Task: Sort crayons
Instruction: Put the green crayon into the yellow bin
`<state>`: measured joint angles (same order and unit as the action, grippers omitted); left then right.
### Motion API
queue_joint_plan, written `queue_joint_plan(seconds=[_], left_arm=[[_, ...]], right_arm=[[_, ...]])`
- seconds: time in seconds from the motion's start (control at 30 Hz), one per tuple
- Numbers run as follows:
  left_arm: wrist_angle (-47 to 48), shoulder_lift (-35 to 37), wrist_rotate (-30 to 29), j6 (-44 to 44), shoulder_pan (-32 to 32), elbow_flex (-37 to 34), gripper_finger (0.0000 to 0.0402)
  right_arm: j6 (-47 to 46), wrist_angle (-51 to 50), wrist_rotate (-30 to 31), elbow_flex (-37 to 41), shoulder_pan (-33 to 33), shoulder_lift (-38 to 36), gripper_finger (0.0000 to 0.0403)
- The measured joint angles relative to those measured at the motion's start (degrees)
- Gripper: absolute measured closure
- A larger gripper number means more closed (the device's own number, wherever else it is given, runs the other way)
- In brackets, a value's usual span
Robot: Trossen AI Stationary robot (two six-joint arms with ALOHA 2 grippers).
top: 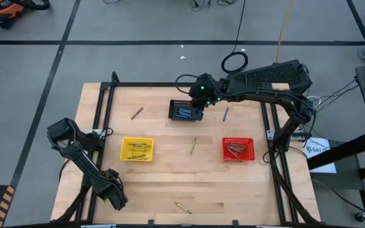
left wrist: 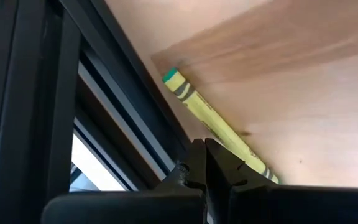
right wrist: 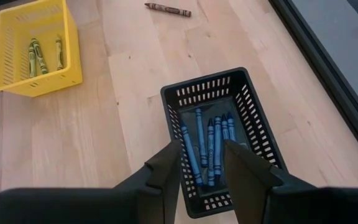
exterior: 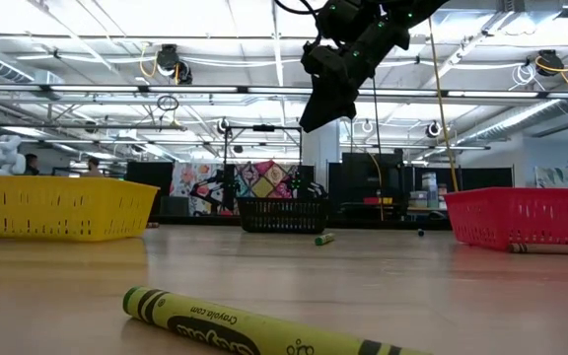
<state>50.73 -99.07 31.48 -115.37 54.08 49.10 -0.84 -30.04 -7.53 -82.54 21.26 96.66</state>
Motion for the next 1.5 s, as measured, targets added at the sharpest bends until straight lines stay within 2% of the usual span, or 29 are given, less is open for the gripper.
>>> queue_joint_plan(seconds=[0.23,0.67,0.87,1.03,1.1,1.17,1.33,1.5], left_arm=[[-0.7,0.0,-0.2,0.8,-1.0,0.0,0.0402],[-0.9,0.1,-5.4,6.2,-4.5,0.3,0.0401],[0.8,0.2,-11.8,6.8,-4.5,2.3,0.0401],[2.7,0.2,-23.0,11.1,-4.7,5.7,0.0402],[4.9,0.2,-27.4,12.5,-5.1,7.7,0.0401],[7.8,0.4,-32.0,14.2,-5.4,9.2,0.0401],[13.7,0.7,-41.6,19.3,-7.6,12.0,0.0401],[14.6,0.7,-43.5,26.1,-10.6,12.2,0.0401]], right_arm=[[0.0,0.7,0.0,0.0,0.0,0.0,0.0296],[0.2,1.3,0.0,0.0,0.0,0.0,0.0296],[-2.9,-10.7,-0.1,0.0,-0.3,0.0,0.0296],[-3.0,-18.7,-0.6,0.0,-3.0,0.0,0.0296],[-3.2,-20.8,-2.9,0.0,-4.4,0.0,0.0296],[-4.5,-21.9,-4.8,0.0,-6.1,0.0,0.0296],[-8.6,-22.1,-4.6,0.0,-10.6,0.0,0.0296],[-13.0,-21.4,-4.3,0.0,-15.1,0.0,0.0296]])
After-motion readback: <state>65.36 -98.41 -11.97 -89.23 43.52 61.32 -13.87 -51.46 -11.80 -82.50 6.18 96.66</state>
